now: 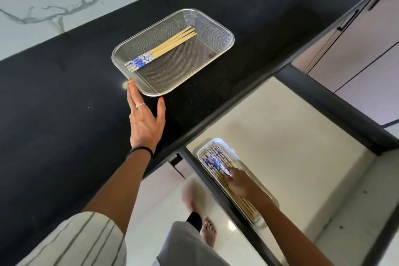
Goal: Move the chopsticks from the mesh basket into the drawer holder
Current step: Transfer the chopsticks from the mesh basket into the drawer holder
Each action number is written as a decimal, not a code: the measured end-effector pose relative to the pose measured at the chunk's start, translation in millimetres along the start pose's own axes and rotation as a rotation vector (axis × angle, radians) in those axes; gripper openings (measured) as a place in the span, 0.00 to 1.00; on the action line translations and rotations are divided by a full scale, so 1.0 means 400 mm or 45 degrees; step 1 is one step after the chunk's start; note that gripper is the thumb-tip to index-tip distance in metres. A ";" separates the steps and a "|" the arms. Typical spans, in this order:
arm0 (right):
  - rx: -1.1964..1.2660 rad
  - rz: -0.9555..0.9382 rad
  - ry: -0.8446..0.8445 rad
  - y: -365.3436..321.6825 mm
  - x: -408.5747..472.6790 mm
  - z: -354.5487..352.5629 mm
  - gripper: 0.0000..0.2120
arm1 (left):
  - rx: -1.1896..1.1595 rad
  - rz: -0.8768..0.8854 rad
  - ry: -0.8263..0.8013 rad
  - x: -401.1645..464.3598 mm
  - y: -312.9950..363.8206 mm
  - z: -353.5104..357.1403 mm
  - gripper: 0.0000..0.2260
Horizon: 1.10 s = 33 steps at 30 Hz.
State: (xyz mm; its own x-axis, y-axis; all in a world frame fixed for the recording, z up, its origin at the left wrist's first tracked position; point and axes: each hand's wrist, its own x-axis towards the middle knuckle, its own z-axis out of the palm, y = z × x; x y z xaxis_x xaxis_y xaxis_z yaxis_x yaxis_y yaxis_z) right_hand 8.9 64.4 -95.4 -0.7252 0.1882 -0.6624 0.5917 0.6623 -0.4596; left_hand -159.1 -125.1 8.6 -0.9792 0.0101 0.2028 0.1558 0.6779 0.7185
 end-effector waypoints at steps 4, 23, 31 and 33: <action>0.064 0.031 0.078 -0.004 0.019 0.014 0.14 | -0.008 0.004 -0.002 0.004 -0.001 0.000 0.35; 0.254 -0.010 0.404 0.019 0.017 0.024 0.16 | -0.042 -0.020 -0.014 0.004 -0.004 -0.004 0.35; 0.171 -0.064 0.457 0.014 0.005 0.040 0.13 | -0.041 -0.018 -0.010 0.007 -0.006 -0.004 0.35; 0.113 -0.061 0.454 0.023 -0.009 0.038 0.13 | -0.049 -0.009 -0.011 0.005 -0.006 -0.005 0.35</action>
State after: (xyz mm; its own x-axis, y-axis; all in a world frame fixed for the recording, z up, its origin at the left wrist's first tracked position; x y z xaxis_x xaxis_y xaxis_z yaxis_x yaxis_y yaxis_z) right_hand 22.4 58.8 -106.2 -0.8205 0.4100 -0.3983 0.5712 0.6140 -0.5447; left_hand -161.4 -128.0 8.5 -0.9812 0.0119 0.1924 0.1540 0.6490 0.7450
